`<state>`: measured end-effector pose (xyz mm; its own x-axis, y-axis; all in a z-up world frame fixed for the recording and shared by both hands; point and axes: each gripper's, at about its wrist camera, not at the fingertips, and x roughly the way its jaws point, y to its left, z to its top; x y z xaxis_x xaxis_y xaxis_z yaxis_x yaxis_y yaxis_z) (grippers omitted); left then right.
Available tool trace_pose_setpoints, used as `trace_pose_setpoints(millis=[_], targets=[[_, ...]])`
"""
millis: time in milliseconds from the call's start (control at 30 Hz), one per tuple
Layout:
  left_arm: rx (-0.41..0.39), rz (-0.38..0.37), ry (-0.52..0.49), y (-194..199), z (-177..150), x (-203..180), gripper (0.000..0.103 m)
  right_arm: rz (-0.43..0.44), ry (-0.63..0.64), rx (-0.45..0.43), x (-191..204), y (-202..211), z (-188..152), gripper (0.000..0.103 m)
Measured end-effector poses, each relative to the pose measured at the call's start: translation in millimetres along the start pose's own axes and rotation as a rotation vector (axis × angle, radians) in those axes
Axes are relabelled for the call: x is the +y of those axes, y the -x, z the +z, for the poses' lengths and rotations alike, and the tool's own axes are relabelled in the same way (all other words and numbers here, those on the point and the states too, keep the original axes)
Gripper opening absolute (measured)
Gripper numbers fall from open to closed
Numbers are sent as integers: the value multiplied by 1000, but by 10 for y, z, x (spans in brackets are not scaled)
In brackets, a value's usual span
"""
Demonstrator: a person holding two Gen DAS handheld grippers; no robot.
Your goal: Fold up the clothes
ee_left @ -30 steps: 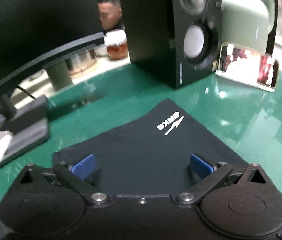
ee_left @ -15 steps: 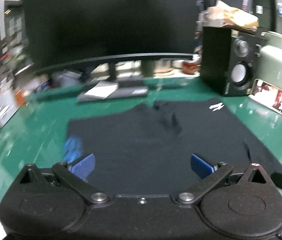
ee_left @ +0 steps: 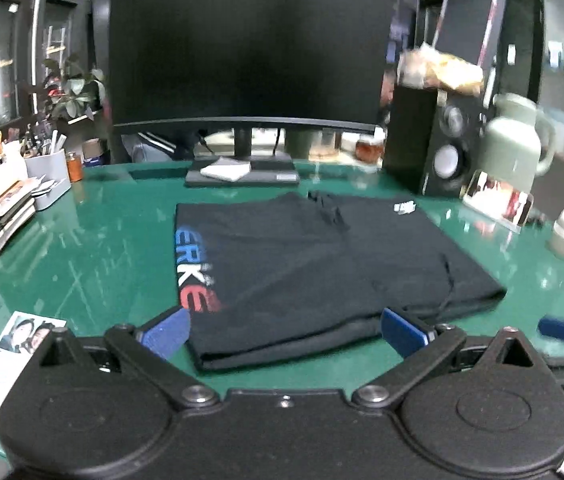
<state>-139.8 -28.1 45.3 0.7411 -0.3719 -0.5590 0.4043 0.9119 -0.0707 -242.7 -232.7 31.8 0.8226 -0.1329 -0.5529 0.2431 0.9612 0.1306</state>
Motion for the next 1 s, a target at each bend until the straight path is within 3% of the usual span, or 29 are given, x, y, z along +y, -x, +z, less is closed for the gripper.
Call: trace_pose_setpoints(millis=[300,467,600,667,767,1000], targets=[[30,63,32,-180,-27,9,103,-156,7,9,14,-213,121,103],[44,93,35,-202,-37,68,103,-172,28,14,16,-291,110,103],[29,48,132,-214,-39,214,102,-177,25,20,7,-319,95,103],[46,41,106,-243,-26,199,102,-181,23,22,1,-332,102,103],[44,95,77,-245,-38,154,103,-189,21,22,0,-342,105,103],[39,137,74,-233,-60,142,102,-197,31,13,25,-332,85,103]])
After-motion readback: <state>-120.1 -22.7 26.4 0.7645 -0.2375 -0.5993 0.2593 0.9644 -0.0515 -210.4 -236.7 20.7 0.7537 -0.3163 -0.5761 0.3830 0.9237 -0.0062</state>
